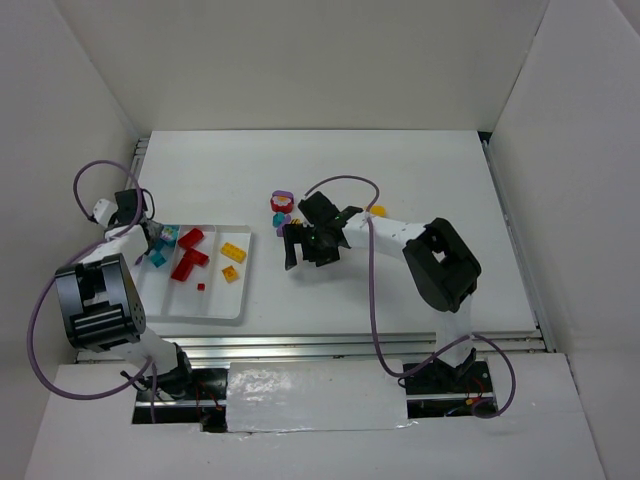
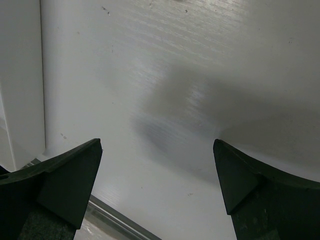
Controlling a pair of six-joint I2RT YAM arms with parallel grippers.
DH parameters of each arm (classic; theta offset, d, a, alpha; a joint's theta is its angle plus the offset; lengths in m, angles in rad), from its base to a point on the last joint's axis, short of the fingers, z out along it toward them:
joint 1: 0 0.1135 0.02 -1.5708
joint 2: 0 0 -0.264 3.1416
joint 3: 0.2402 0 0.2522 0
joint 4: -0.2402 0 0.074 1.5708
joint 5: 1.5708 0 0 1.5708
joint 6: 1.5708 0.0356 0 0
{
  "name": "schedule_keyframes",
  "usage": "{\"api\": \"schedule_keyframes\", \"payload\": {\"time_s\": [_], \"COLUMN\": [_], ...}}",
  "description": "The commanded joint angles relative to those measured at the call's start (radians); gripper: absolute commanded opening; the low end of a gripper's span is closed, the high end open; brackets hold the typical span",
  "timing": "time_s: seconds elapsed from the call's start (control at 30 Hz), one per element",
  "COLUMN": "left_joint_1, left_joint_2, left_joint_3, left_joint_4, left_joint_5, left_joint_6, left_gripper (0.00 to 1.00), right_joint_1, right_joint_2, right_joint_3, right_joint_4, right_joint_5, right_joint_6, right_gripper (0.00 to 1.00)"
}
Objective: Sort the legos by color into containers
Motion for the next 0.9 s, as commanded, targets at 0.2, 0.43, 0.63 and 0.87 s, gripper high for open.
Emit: {"api": "schedule_keyframes", "payload": {"time_s": [0.2, 0.43, 0.63, 0.87], "left_joint_1": [-0.009, -0.052, -0.052, -0.050], "left_joint_2": [-0.221, -0.477, -0.576, -0.534], "left_joint_3": [-0.073, -0.084, -0.236, -0.368], "left_joint_4": [0.020, -0.249, -0.346, -0.299], "left_joint_5": [0.048, -0.082, -0.077, -0.097], "left_joint_6": [0.017, -0.085, -0.210, -0.224], "left_gripper": [0.00, 0.00, 0.00, 0.00], "right_joint_1": [0.010, 0.010, 0.010, 0.010], "right_joint_2": [0.002, -0.023, -0.089, -0.142], "right_joint_3": [0.026, -0.009, -0.058, -0.110], "right_joint_4": [0.015, 0.043, 0.061, 0.067], "right_joint_5": [0.010, 0.006, 0.003, 0.010], "right_joint_6": [-0.006, -0.006, -0.003, -0.010], "right_gripper": [1.00, 1.00, 1.00, 1.00]}}
